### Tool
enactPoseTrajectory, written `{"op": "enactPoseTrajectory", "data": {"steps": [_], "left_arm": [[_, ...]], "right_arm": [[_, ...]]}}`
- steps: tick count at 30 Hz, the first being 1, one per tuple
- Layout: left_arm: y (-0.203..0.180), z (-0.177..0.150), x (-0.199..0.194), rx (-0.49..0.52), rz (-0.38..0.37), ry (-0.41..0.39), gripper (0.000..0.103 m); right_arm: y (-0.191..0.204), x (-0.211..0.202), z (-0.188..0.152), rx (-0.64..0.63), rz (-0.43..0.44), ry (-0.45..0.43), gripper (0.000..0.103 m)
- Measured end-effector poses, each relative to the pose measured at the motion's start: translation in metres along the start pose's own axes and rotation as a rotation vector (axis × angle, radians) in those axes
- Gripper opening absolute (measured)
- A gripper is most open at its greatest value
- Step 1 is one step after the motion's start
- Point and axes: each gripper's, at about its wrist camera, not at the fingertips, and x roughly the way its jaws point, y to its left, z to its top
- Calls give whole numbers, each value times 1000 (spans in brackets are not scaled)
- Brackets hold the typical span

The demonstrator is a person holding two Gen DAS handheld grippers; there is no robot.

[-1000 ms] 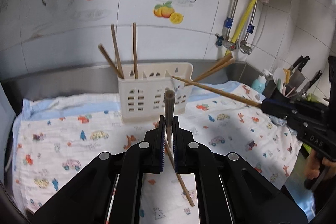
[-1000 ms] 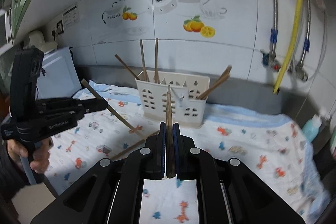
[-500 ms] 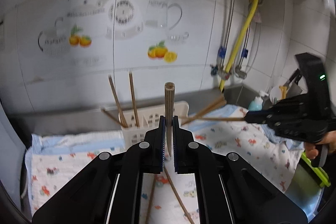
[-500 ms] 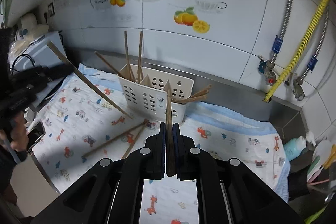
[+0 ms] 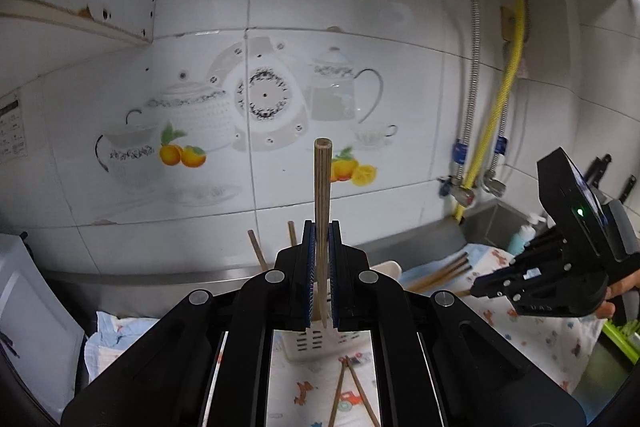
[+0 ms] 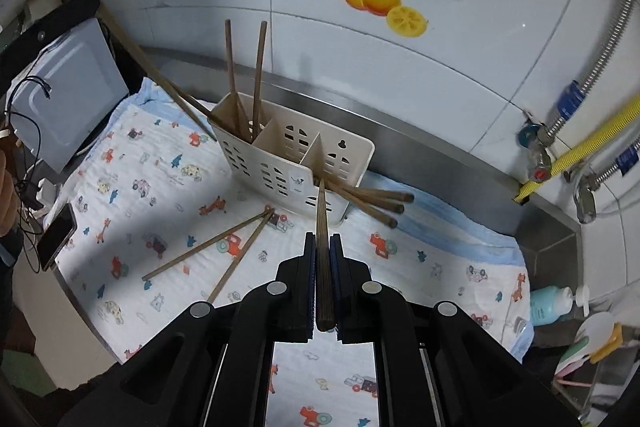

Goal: Organize utensils
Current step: 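Lower both chopsticks into the caddy and open both tools, then lower the right tool and grasp another wooden chopstick on the cloth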

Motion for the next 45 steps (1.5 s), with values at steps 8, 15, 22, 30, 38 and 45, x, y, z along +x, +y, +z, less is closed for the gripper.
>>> {"op": "enactPoseTrajectory", "data": {"steps": [8, 15, 22, 30, 38, 45], "left_arm": [[11, 7, 35, -19, 39, 27, 5], [20, -6, 66, -52, 52, 95, 5], [29, -20, 88, -81, 43, 155, 5], [27, -28, 82, -81, 25, 153, 8], [25, -33, 46, -61, 40, 108, 31], [36, -62, 5, -92, 36, 100, 44]], "right_arm": [[-10, 22, 21, 18, 25, 56, 7], [-17, 26, 26, 48, 46, 31, 9], [-24, 11, 22, 89, 49, -47, 23], [-16, -8, -11, 124, 37, -170, 28], [16, -3, -60, 136, 1, -237, 35], [64, 19, -108, 155, 23, -262, 35]]}}
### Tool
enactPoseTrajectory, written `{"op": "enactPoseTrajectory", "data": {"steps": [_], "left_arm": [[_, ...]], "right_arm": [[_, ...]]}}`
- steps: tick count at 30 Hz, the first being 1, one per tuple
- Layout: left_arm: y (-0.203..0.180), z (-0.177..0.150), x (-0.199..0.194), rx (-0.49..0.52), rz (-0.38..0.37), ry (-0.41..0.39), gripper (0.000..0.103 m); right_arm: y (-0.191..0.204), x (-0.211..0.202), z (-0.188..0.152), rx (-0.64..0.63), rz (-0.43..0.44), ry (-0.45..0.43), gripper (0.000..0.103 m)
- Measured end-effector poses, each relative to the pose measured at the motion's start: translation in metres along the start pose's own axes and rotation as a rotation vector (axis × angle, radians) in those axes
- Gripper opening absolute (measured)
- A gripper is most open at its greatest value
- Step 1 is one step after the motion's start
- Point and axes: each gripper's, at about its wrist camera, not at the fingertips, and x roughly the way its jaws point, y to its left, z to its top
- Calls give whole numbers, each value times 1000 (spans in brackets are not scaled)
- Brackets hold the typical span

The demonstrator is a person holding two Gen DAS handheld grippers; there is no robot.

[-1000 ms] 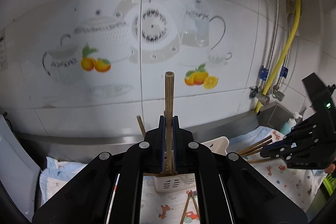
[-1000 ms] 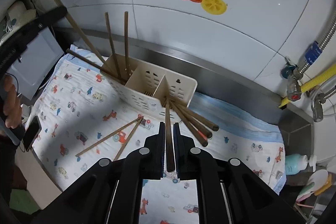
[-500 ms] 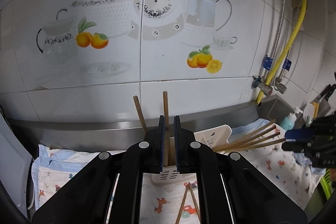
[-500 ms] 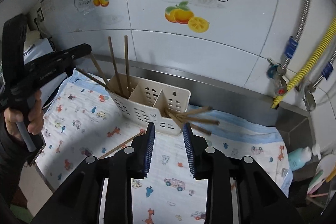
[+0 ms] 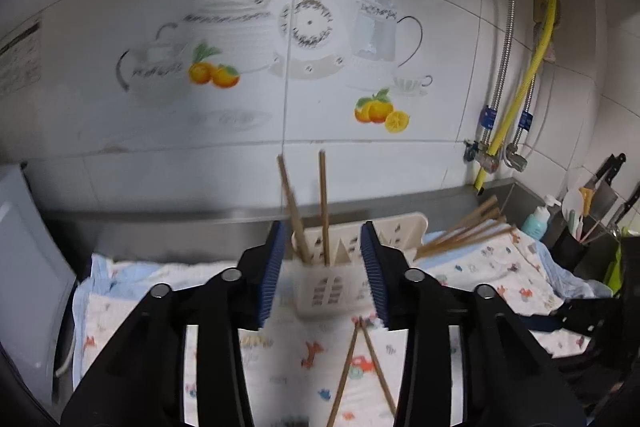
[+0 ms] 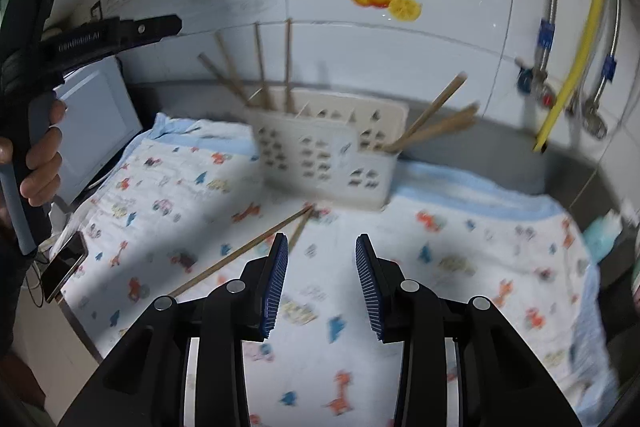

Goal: Organize utensils
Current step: 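Lower the right tool and grasp another wooden chopstick on the cloth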

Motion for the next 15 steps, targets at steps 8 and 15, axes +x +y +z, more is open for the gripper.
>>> {"op": "enactPoseTrajectory", "data": {"steps": [8, 15], "left_arm": [[21, -57, -22, -20, 38, 26, 56], [29, -97, -28, -12, 67, 55, 63]], "right_arm": [[43, 16, -51, 42, 2, -10, 35], [61, 44, -81, 134, 22, 14, 32]]}}
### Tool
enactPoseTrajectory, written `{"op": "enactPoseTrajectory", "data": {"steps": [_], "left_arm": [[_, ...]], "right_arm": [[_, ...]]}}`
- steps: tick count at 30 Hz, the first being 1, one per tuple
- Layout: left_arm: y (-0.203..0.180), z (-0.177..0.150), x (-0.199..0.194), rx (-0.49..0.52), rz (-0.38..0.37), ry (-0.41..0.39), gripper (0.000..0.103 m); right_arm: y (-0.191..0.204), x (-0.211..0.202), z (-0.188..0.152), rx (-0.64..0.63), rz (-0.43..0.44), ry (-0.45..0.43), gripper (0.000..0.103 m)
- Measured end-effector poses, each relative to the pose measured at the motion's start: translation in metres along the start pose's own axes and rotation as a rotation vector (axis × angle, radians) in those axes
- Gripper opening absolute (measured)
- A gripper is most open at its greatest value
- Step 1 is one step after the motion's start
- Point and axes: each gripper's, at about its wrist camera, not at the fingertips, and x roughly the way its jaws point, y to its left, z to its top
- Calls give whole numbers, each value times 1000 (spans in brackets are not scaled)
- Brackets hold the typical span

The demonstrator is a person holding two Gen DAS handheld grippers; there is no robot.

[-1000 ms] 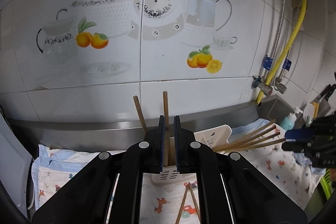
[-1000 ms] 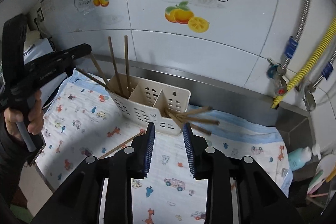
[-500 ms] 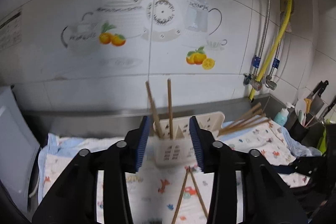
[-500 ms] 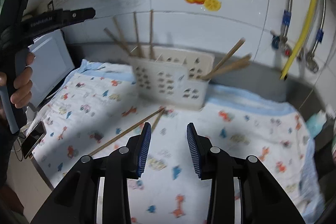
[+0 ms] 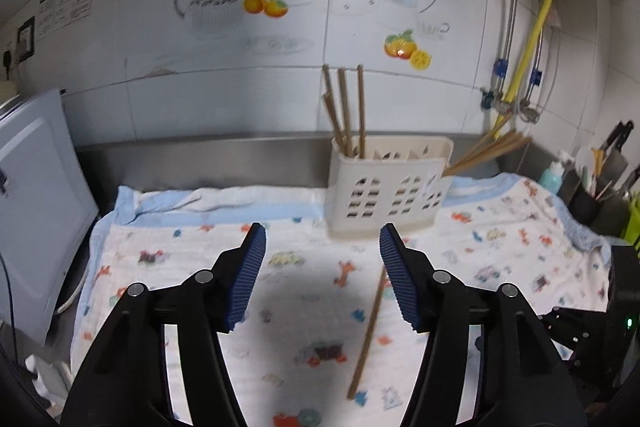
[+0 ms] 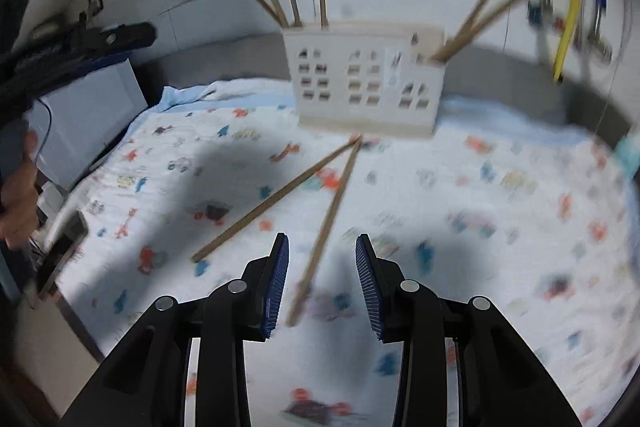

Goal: Organize utensils
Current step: 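Lower the right tool and grasp another wooden chopstick on the cloth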

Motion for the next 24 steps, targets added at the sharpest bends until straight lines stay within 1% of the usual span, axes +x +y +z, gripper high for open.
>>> {"op": "enactPoseTrajectory", "data": {"steps": [2, 4, 6, 12, 14, 15, 16, 22, 24], "left_arm": [[3, -11, 1, 0, 2, 14, 64], [3, -23, 2, 24, 25, 22, 65], [4, -32, 5, 36, 27, 36, 66], [13, -56, 12, 34, 38, 77, 75], [14, -62, 14, 36, 44, 85, 78], [15, -64, 14, 38, 48, 88, 81], [16, -67, 15, 40, 51, 91, 83], [16, -81, 20, 61, 57, 122, 87], [16, -84, 22, 71, 61, 129, 89]], "right_arm": [[1, 10, -7, 31, -2, 10, 31], [4, 20, -14, 46, -12, 23, 29], [5, 27, -19, 63, -9, 32, 27], [11, 45, -23, 75, -48, 47, 26], [10, 49, -24, 85, -50, 54, 25], [10, 50, -24, 92, -54, 53, 22], [10, 51, -24, 96, -55, 54, 22], [11, 62, -26, 108, -73, 70, 21], [11, 63, -26, 105, -87, 64, 18]]}}
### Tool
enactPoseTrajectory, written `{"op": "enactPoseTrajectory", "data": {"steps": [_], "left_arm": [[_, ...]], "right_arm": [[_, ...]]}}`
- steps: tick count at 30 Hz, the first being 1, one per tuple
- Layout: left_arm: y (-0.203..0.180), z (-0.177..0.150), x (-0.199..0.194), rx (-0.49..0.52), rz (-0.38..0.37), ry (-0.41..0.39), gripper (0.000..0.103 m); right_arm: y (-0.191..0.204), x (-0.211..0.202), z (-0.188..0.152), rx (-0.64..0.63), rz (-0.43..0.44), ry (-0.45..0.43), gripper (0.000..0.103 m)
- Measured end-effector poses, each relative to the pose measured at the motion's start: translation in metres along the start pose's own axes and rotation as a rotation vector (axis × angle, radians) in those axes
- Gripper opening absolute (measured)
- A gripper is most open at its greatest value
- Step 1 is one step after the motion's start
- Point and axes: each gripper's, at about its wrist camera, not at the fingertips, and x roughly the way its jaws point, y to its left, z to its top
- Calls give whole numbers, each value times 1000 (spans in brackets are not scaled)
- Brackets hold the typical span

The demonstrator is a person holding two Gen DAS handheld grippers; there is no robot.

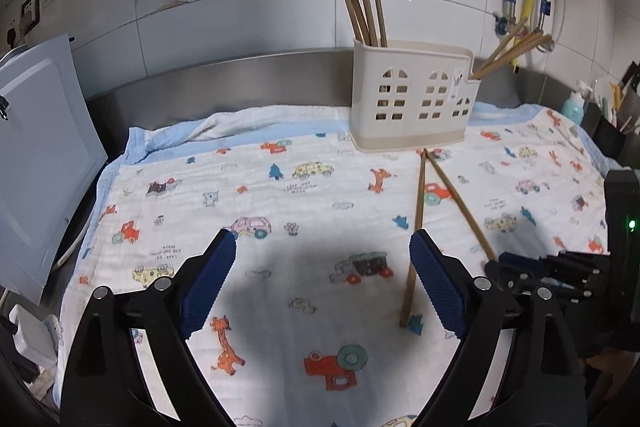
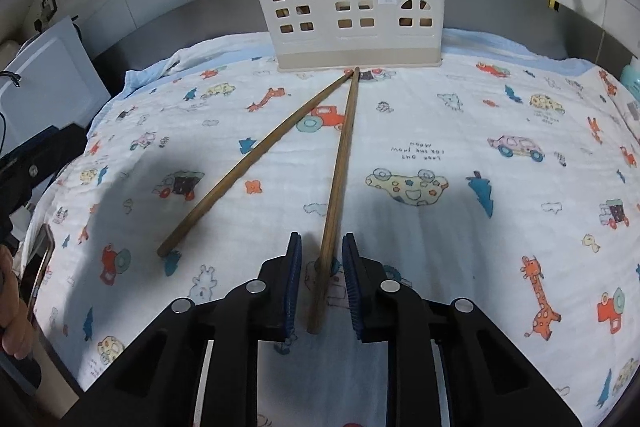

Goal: Organize utensils
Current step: 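Lower the right tool and grasp another wooden chopstick on the cloth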

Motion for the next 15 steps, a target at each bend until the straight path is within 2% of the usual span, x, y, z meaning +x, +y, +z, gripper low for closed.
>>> {"op": "enactPoseTrajectory", "data": {"steps": [7, 13, 15], "left_arm": [[-4, -8, 8, 13, 3, 35, 90], [-15, -16, 13, 59, -3, 60, 90], [-20, -18, 15, 72, -28, 69, 90]], "right_arm": [[1, 2, 1, -15, -36, -9, 8], [-5, -3, 0, 3, -20, -23, 8], [-7, -7, 1, 5, -17, -34, 8]]}}
